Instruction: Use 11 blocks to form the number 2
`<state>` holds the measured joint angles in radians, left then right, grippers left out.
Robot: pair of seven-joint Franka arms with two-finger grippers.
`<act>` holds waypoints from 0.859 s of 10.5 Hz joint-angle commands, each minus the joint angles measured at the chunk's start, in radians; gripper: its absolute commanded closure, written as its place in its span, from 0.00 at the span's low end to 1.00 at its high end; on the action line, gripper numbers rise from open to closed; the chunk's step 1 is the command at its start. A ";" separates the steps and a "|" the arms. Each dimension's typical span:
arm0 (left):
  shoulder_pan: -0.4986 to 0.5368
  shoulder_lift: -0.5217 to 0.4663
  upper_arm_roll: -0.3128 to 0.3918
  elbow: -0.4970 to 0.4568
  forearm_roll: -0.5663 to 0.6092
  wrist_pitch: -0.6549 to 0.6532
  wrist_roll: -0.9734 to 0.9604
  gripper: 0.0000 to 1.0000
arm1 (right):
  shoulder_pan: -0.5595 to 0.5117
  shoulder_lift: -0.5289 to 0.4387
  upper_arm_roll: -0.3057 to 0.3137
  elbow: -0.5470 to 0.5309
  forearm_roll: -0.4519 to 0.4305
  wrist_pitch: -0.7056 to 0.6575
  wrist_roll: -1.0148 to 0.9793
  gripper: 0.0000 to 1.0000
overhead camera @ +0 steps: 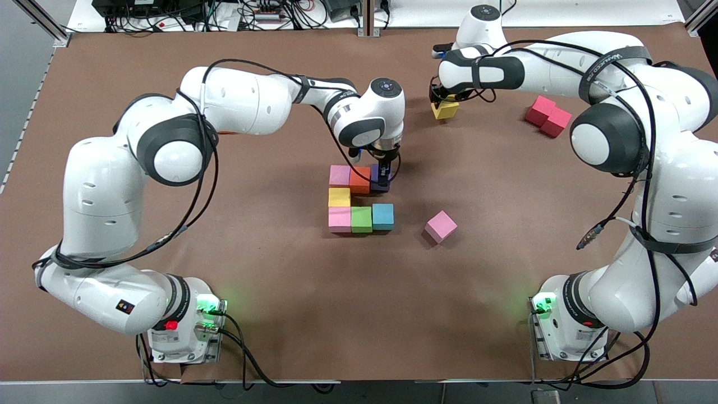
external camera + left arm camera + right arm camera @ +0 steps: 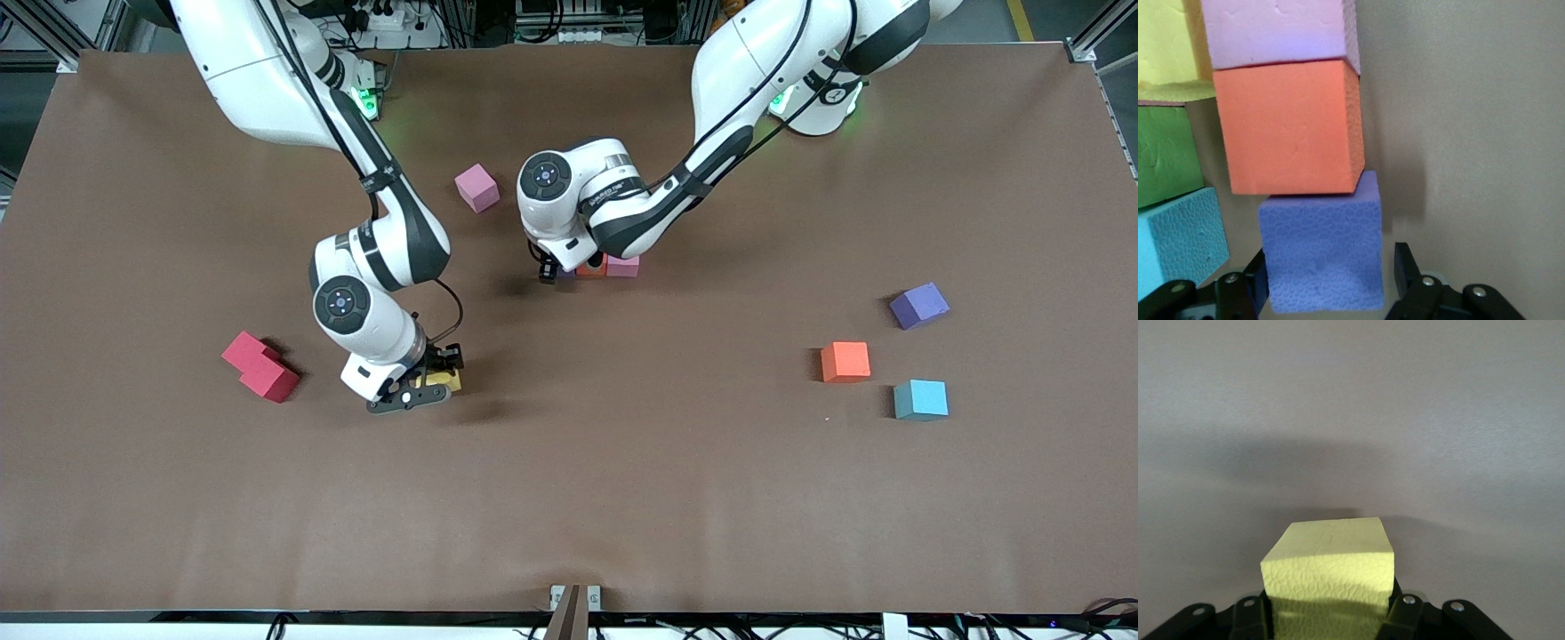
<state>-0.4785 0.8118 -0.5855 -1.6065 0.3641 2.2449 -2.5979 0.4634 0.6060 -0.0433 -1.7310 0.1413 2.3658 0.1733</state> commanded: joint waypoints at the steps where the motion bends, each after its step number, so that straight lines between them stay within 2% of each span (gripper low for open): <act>1: -0.009 -0.028 0.003 -0.003 0.010 -0.018 -0.007 0.23 | 0.030 -0.028 0.000 -0.006 0.014 -0.016 0.092 0.69; 6: 0.026 -0.065 -0.025 0.011 0.016 -0.067 0.030 0.22 | 0.041 -0.038 0.000 -0.002 0.012 -0.063 0.169 0.69; 9: 0.107 -0.106 -0.086 0.011 0.009 -0.125 0.093 0.22 | 0.041 -0.045 0.000 -0.002 0.012 -0.065 0.169 0.69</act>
<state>-0.4115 0.7373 -0.6344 -1.5818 0.3643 2.1694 -2.5345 0.5002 0.5836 -0.0409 -1.7227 0.1413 2.3171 0.3261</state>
